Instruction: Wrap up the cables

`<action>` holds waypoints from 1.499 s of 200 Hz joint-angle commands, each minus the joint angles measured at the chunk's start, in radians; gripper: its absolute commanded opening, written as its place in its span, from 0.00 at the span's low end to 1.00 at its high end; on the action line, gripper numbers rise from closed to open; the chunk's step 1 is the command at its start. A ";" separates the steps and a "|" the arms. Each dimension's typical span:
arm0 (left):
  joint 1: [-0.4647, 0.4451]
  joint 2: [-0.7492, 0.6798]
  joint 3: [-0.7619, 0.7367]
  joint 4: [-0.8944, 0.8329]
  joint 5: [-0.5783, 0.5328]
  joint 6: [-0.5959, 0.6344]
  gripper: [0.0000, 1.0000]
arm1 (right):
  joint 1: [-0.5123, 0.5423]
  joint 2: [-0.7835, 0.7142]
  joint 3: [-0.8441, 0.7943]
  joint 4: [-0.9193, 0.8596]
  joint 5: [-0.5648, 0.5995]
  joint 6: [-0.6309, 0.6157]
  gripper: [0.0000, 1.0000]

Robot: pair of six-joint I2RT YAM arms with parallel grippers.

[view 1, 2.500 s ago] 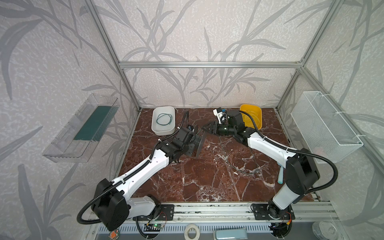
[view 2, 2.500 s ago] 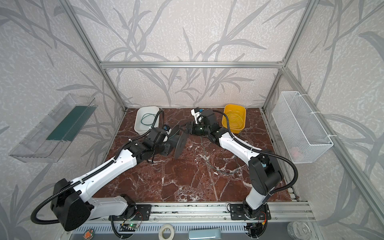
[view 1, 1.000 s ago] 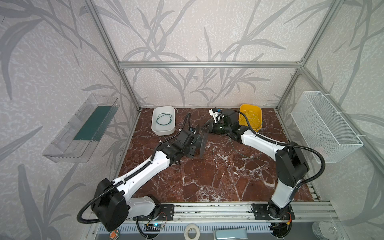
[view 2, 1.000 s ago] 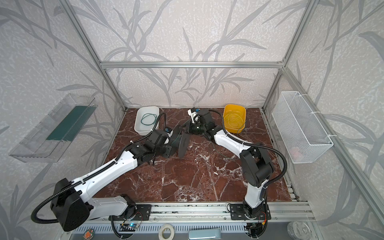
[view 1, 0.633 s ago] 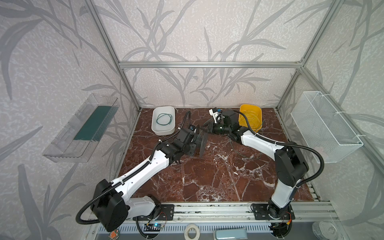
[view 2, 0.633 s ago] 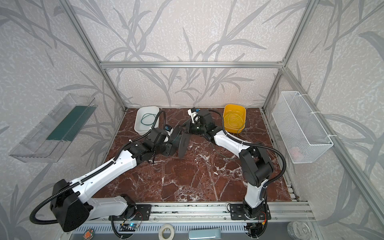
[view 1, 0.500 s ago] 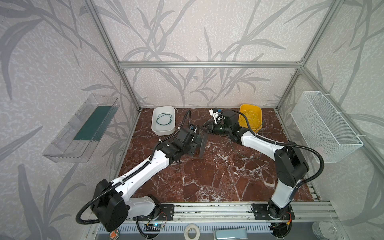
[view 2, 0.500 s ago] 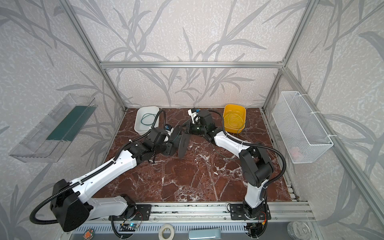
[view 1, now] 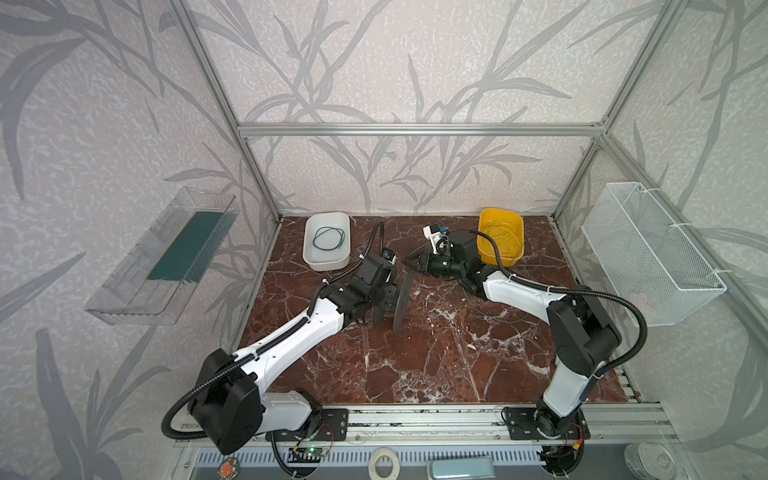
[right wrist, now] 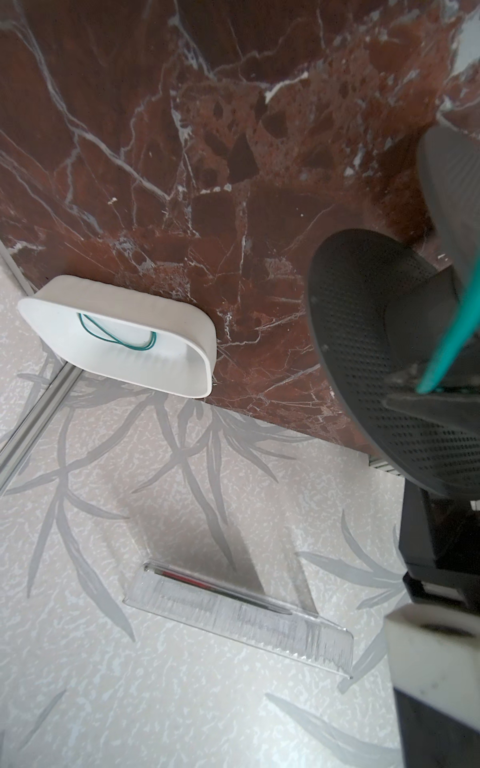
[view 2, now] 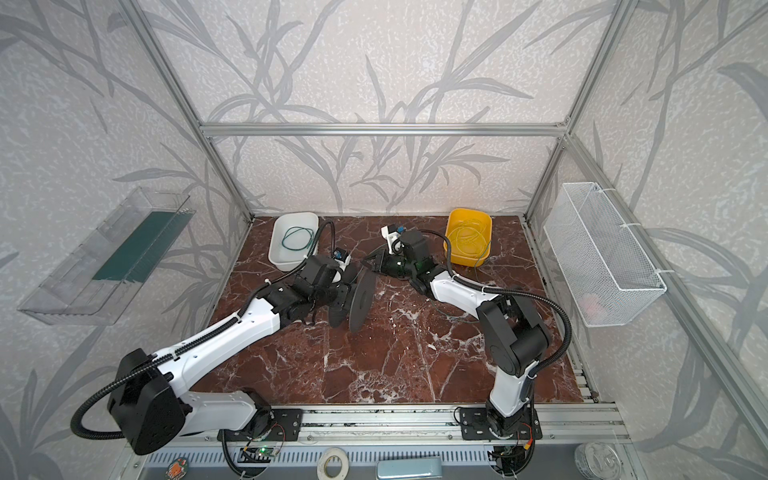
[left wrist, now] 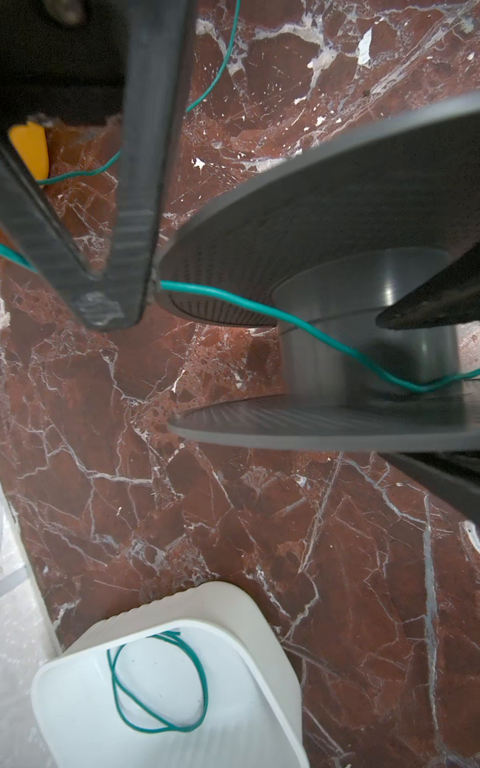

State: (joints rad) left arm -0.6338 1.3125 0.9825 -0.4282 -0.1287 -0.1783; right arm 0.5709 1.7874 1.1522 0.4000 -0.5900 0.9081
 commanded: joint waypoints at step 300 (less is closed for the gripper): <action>0.005 -0.100 -0.095 0.097 0.034 -0.104 0.00 | -0.012 -0.086 -0.019 0.128 -0.059 0.088 0.00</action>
State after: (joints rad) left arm -0.6319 1.2335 0.8806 -0.3065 -0.0780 -0.2771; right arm 0.5625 1.7210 1.1244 0.5045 -0.6323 1.0039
